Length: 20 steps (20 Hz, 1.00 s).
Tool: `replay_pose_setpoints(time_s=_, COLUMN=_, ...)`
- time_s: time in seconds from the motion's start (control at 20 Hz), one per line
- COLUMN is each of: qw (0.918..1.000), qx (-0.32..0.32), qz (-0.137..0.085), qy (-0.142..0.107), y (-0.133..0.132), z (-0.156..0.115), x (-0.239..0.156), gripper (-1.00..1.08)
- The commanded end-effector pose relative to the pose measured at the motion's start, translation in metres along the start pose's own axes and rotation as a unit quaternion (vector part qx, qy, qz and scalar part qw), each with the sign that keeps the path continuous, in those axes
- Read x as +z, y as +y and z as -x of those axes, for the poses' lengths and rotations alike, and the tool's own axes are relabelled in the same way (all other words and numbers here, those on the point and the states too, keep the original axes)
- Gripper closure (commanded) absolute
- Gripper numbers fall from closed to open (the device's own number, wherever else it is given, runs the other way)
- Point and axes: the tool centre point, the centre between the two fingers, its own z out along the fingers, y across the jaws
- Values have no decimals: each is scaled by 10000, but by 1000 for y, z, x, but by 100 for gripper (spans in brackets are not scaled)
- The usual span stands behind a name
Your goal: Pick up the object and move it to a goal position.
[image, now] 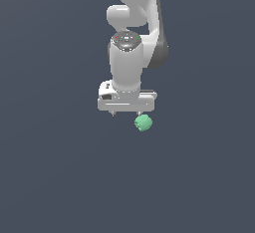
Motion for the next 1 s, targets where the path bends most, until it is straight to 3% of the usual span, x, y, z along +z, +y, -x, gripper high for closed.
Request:
replay_pose_setpoints(time_s=0.0, qw=10000, qx=0, qz=0, qy=0, y=0, z=0, x=0, gripper=-92)
replay_pose_setpoints(time_s=0.55, qw=9999, qx=38, qz=72, qy=-133, y=29, z=5, x=9, gripper=-92)
replay_pose_setpoints(time_s=0.95, qw=9998, qx=-153, qz=65, qy=-133, y=21, z=7, x=14, gripper=-92)
